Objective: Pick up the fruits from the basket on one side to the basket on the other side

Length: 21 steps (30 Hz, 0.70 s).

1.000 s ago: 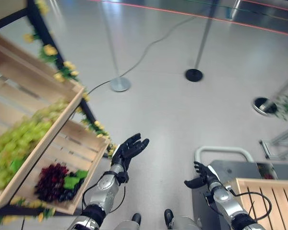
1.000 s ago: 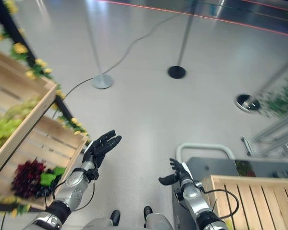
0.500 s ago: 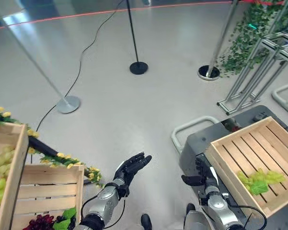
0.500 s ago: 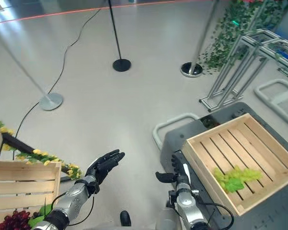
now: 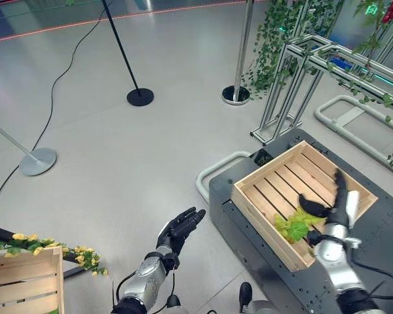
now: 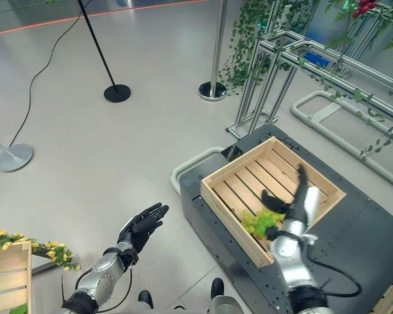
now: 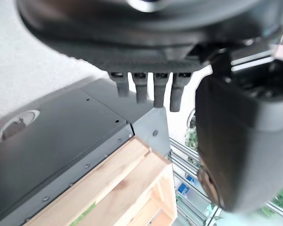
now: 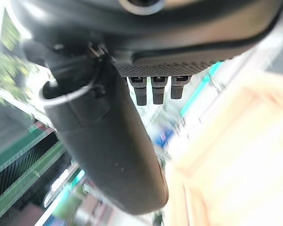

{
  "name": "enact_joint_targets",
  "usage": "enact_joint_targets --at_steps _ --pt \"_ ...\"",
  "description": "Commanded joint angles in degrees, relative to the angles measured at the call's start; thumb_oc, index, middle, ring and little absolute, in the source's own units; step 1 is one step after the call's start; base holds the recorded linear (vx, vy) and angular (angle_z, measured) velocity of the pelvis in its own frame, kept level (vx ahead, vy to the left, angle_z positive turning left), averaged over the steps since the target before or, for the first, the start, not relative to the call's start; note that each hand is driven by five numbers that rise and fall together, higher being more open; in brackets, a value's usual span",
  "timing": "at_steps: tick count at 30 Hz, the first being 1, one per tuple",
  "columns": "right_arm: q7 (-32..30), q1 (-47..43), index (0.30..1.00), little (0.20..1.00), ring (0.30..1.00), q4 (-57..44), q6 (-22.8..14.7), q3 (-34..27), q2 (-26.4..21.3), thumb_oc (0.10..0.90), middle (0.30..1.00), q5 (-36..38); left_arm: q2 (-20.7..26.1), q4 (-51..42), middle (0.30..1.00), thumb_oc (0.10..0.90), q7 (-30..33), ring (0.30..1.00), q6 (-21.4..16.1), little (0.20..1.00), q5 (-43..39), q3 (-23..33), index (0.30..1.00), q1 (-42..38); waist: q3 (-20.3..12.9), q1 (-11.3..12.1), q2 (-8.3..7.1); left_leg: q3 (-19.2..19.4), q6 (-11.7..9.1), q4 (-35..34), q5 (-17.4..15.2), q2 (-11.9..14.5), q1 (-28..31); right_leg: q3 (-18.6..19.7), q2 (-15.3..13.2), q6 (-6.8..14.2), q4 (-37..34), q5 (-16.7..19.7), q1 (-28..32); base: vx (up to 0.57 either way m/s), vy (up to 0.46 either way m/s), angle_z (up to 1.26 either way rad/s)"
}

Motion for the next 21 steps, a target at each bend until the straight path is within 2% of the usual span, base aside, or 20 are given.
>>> enact_joint_targets --at_steps 1,3,5,7,9,12,13,17,18,21 --pt "2.72 -8.14 0.900 0.900 0.900 -6.19 -1.87 -2.18 -3.79 0.800 0.900 -4.34 1.94 -5.02 0.900 0.800 -4.09 0.900 -2.83 0.900 0.36 0.30 0.900 -0.97 -2.79 1.12 -2.01 -2.70 2.02 3.38 -2.40 -3.28 -3.64 -3.32 -3.64 -0.38 2.21 -1.57 2.00 0.07 -0.167 0.00" --pt "4.67 -9.62 0.900 0.900 0.900 -7.02 -0.65 -2.24 -5.66 0.800 0.900 -5.71 2.24 -5.24 0.900 0.800 -4.85 0.900 -2.96 0.900 0.13 0.40 0.900 -0.70 -2.44 1.05 -2.10 -2.93 1.87 5.24 -2.93 -3.17 -4.21 -3.23 -3.47 -0.86 3.53 -2.33 1.57 0.05 -0.120 0.00" --pt "6.02 -12.91 0.900 0.900 0.900 -6.51 2.56 -1.61 -10.36 0.800 0.900 -9.61 3.13 -6.13 0.900 0.800 -6.34 0.900 -3.91 0.900 -0.92 0.47 0.900 -0.92 -0.11 1.41 -2.64 -5.84 1.55 14.72 -5.48 -3.26 -9.02 -2.27 -3.99 -2.08 8.63 -3.90 -0.66 -0.07 -0.091 -0.01" --pt "6.87 -16.20 0.900 0.900 0.900 -4.17 4.04 0.09 -13.92 0.800 0.900 -12.14 3.87 -6.64 0.900 0.800 -6.40 0.900 -4.55 0.900 -1.86 -0.05 0.900 -2.33 1.98 1.77 -2.85 -7.62 1.32 18.29 -6.18 -3.21 -12.28 -1.79 -4.31 -2.73 10.98 -4.36 -2.34 -0.18 -0.049 0.01" --pt "9.74 -20.65 0.900 0.900 0.900 0.71 5.73 4.13 -18.14 0.800 0.900 -16.88 4.41 -6.09 0.900 0.800 -5.86 0.900 -4.99 0.900 -2.75 -0.80 0.900 -4.49 3.73 1.89 -2.57 -8.61 1.44 18.21 -6.10 -3.30 -13.19 -1.74 -4.38 -2.89 12.48 -4.78 -3.82 -0.15 0.000 -0.03" --pt "13.37 -23.20 0.900 0.900 0.900 4.54 7.66 8.41 -24.16 0.800 0.900 -21.54 5.57 -7.05 0.900 0.800 -5.75 0.900 -5.18 0.900 -3.63 -1.86 0.900 -5.61 4.99 1.78 -2.46 -7.45 1.59 17.67 -5.72 -3.33 -13.45 -2.08 -4.58 -2.72 12.76 -4.61 -5.15 -0.12 0.012 0.15" --pt "14.89 -24.86 0.900 0.900 0.900 6.53 9.06 11.23 -27.61 0.800 0.900 -22.80 6.20 -8.14 0.900 0.800 -6.05 0.900 -5.62 0.900 -4.24 -2.54 0.900 -6.31 6.10 1.79 -2.51 -7.04 1.53 18.46 -5.86 -3.46 -14.55 -2.24 -4.83 -2.59 12.89 -4.39 -6.11 -0.22 0.014 0.02" --pt "17.00 -28.41 0.900 0.900 0.900 10.33 11.19 15.99 -31.79 0.800 0.900 -26.61 7.32 -9.57 0.900 0.800 -5.67 0.900 -7.54 0.900 -6.04 -4.04 0.900 -7.83 8.71 1.52 -2.36 -6.30 1.71 19.02 -5.88 -3.75 -16.45 -2.41 -5.01 -2.27 13.31 -3.72 -8.61 -0.19 0.017 -0.08" --pt "18.60 -30.21 0.900 0.900 0.900 11.57 12.74 18.25 -33.80 0.800 0.900 -27.20 7.68 -10.11 0.900 0.800 -5.53 0.900 -8.09 0.900 -6.80 -4.41 0.900 -8.40 10.15 1.41 -2.31 -6.29 1.63 20.41 -6.33 -3.82 -17.62 -2.09 -4.99 -2.25 13.73 -3.60 -9.50 -0.13 0.013 -0.15" --pt "20.82 -32.75 0.900 0.900 0.900 14.44 13.69 20.65 -35.94 0.800 0.900 -28.31 7.89 -10.59 0.900 0.800 -5.68 0.900 -8.45 0.900 -8.60 -4.52 0.900 -8.91 11.77 1.02 -2.20 -5.13 1.79 21.62 -6.64 -3.73 -18.88 -1.93 -5.00 -2.40 14.25 -3.42 -10.88 -0.12 0.015 -0.05"
